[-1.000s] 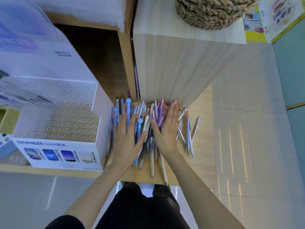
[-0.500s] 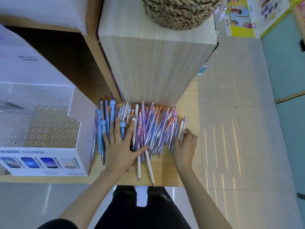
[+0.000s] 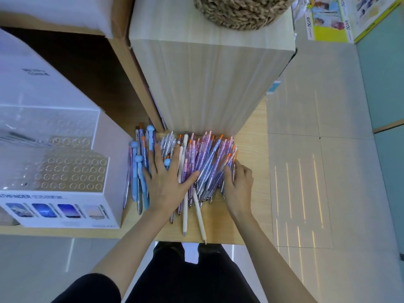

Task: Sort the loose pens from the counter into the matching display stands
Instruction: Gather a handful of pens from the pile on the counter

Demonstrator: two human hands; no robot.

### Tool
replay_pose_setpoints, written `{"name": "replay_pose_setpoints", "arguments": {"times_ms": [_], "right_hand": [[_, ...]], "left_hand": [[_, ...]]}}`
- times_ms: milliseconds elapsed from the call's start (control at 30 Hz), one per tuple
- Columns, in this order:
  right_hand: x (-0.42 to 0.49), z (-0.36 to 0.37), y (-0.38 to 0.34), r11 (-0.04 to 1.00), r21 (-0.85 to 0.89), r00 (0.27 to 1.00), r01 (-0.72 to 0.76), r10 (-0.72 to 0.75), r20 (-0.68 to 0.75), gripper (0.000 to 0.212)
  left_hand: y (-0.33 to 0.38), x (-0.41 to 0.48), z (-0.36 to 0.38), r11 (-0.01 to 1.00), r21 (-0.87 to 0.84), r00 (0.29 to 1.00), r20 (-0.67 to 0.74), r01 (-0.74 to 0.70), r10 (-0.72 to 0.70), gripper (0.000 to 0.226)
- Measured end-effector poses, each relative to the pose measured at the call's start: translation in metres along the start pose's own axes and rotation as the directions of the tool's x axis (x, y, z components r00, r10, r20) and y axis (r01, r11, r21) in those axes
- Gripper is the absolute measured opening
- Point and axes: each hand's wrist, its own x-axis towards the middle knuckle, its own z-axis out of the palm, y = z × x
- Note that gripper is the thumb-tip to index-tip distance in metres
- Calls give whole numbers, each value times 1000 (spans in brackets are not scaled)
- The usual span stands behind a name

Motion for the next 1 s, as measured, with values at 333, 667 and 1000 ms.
{"name": "replay_pose_setpoints", "arguments": {"times_ms": [333, 667, 1000], "right_hand": [[-7, 25, -14, 954, -283, 995, 95, -91, 29, 74], [-8, 5, -11, 999, 18, 997, 32, -33, 70, 76], [-39, -2, -9, 993, 107, 992, 52, -64, 113, 73]], "left_hand": [[-8, 26, -2, 996, 87, 1000, 21, -2, 1, 87], [-20, -33, -25, 989, -149, 974, -223, 12, -46, 67], [-10, -73, -2, 989, 144, 1000, -20, -16, 19, 47]]}}
